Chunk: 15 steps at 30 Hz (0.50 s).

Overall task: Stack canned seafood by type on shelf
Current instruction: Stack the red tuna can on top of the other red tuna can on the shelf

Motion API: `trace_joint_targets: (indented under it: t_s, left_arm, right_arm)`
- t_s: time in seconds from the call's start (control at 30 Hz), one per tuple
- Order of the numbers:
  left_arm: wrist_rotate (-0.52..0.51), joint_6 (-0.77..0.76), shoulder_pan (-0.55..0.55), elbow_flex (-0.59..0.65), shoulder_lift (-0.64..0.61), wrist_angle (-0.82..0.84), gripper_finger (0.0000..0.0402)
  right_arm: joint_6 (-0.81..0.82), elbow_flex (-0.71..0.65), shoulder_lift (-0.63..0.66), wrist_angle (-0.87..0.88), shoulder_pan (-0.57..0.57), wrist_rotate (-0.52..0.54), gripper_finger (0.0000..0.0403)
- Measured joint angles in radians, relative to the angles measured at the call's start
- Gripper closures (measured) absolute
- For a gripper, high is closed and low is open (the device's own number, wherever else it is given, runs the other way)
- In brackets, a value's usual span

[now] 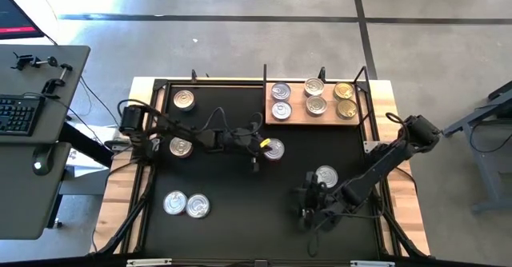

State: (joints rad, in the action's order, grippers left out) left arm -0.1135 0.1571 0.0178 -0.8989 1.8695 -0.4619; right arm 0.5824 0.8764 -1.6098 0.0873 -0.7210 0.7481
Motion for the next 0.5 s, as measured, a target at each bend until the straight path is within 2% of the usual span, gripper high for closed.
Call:
trace_joint_targets:
  t_s: [0.2,0.37,0.43,0.5]
  left_arm:
    - [-0.088,0.026,-0.011,-0.094,0.091,0.157,0.0401]
    - [0.044,-0.067,-0.086,-0.215,0.047,0.464,0.0401]
    - [0.047,-0.071,-0.136,-0.257,0.009,0.524,0.0401]
    - [0.007,-0.041,-0.185,-0.279,-0.027,0.535,0.0401]
  right_arm:
    - [0.0,0.0,0.001,0.014,0.001,0.002,0.0224]
    - [-0.012,0.0,0.001,0.036,0.001,-0.034,0.0224]
    - [-0.013,0.0,0.001,0.037,0.001,-0.035,0.0224]
    - [-0.014,0.0,0.001,0.037,0.004,-0.034,0.0224]
